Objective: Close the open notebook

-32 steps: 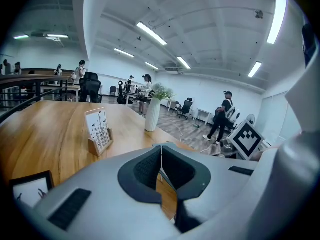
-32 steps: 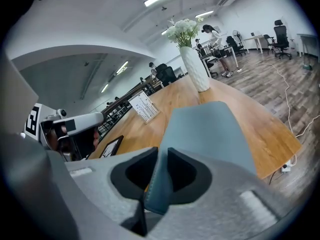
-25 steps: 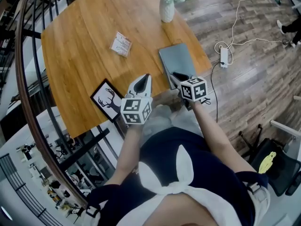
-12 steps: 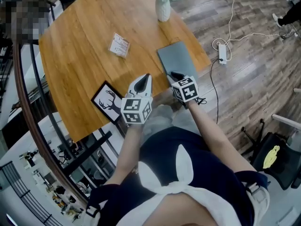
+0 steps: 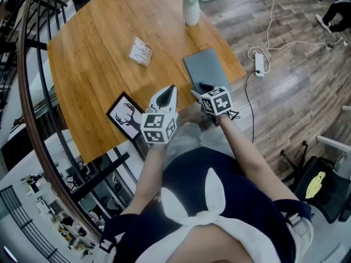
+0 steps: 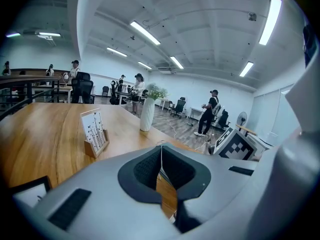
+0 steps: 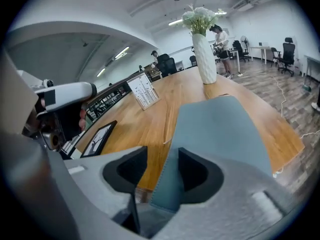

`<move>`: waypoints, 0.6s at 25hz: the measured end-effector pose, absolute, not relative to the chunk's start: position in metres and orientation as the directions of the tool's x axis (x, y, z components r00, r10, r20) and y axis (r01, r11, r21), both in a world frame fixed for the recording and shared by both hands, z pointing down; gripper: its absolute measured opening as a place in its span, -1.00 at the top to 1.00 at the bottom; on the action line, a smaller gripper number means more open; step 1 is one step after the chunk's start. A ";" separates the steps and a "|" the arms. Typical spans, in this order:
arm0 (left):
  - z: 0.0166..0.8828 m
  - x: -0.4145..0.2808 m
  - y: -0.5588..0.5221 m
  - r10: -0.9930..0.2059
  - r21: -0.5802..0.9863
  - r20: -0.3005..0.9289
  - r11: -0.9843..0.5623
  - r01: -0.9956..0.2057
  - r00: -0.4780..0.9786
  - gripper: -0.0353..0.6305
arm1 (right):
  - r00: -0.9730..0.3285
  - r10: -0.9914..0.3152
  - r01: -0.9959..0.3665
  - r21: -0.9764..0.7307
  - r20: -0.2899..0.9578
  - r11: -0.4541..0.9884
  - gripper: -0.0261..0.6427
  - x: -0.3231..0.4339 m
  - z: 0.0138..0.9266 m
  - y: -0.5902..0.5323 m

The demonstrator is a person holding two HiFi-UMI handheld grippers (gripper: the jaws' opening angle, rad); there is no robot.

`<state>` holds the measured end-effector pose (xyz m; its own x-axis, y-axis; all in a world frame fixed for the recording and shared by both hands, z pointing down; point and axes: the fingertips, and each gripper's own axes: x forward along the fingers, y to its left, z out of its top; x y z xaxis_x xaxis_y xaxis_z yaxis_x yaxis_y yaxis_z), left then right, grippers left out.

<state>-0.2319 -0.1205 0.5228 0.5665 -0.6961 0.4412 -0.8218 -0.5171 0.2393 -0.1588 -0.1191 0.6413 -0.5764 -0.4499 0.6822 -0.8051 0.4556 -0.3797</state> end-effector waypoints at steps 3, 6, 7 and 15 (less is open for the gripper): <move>0.519 -0.232 -0.118 -0.704 0.237 0.436 -0.510 -0.827 0.560 0.82 | -0.586 -0.474 -0.804 -0.397 0.657 0.444 0.34 -0.154 0.628 -0.120; 0.512 -0.231 -0.117 -0.715 0.237 0.425 -0.504 -0.831 0.555 0.82 | -0.561 -0.535 -0.824 -0.362 0.632 0.436 0.34 -0.143 0.608 -0.124; 0.510 -0.230 -0.117 -0.718 0.237 0.421 -0.502 -0.831 0.554 0.82 | -0.551 -0.557 -0.831 -0.345 0.621 0.437 0.34 -0.139 0.600 -0.125; 0.485 -0.209 -0.114 -0.752 0.241 0.373 -0.488 -0.839 0.544 0.82 | -0.530 -0.678 -0.843 -0.230 0.510 0.487 0.51 -0.110 0.534 -0.127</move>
<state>-0.2091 -0.1136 0.4846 0.5438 -0.7516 0.3733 -0.8392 -0.4877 0.2406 -0.1101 -0.1269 0.5340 -0.5301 -0.6776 0.5097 -0.8429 0.4866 -0.2297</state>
